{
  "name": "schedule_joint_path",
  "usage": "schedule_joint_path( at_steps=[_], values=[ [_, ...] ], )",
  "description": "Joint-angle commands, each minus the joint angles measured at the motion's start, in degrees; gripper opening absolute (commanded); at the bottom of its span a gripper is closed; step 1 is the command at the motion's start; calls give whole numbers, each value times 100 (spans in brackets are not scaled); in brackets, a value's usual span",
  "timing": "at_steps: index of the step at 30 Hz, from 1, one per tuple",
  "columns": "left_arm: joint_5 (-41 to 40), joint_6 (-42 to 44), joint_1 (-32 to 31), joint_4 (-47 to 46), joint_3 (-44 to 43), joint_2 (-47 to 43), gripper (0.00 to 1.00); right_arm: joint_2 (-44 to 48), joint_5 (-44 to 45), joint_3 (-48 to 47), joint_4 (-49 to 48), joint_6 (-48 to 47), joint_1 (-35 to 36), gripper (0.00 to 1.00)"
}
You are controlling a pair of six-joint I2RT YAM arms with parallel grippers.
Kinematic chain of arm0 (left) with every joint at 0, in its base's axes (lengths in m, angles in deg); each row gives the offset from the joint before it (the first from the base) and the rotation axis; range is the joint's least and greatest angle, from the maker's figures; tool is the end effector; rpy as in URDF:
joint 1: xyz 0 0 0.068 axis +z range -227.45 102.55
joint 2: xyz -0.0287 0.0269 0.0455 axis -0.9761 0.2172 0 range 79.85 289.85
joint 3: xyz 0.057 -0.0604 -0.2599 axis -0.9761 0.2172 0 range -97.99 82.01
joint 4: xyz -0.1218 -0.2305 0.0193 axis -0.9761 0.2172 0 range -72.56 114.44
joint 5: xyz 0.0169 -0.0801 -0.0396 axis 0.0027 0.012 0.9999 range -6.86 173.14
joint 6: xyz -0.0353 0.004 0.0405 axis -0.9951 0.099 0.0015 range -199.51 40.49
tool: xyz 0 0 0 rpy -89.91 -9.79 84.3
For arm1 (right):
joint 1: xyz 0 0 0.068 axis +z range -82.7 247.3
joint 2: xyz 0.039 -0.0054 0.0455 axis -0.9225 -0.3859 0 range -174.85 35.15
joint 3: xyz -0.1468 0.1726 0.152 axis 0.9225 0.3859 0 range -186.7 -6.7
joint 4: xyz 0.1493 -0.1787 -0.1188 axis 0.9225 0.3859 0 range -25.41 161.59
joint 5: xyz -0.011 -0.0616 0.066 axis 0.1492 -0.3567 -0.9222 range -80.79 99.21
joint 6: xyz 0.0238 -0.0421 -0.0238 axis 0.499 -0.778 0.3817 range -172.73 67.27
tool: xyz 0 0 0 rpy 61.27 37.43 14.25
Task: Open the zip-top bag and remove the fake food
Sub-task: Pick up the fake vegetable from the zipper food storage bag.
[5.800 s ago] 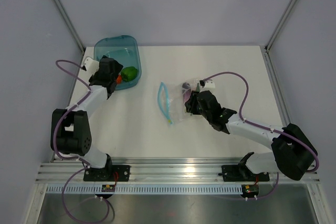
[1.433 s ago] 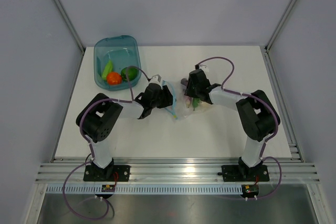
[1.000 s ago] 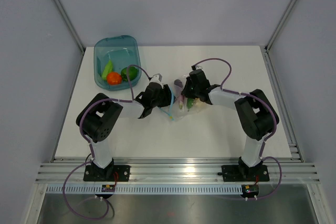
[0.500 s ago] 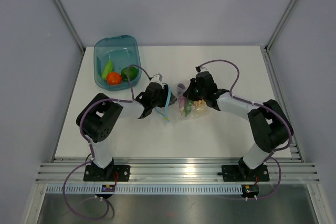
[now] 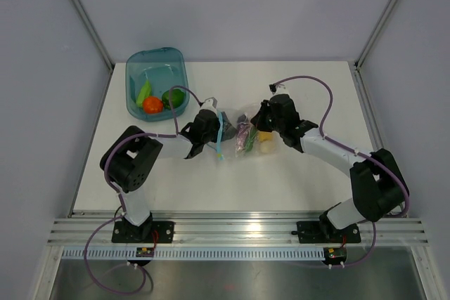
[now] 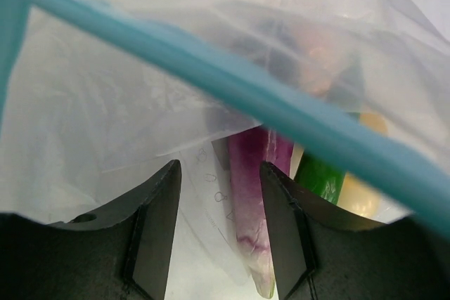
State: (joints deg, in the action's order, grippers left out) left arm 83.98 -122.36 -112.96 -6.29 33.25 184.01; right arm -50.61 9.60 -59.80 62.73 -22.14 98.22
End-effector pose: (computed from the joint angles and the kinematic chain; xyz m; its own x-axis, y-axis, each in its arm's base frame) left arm 0.2980 -0.2132 0.1444 -0.7153 -0.3250 -0.6186 0.1425 0.7988 -0.5845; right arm 0.2860 0.1710 0.2390 -0.6370 0.2116 -0.7413 -0.2146 0.8749 0.4341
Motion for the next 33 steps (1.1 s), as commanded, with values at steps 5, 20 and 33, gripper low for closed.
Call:
schedule_joint_path(
  at_steps=[5, 20, 33],
  values=[
    [-119, 154, -26, -378, -29, -221, 52, 226, 419, -42, 29, -246, 20, 0],
    [259, 356, -123, -722, -169, 43, 67, 279, 164, 10, -50, -176, 28, 0],
    [13, 857, -536, 331, -969, 464, 71, 200, 129, 2, -59, -159, 28, 0]
  ],
)
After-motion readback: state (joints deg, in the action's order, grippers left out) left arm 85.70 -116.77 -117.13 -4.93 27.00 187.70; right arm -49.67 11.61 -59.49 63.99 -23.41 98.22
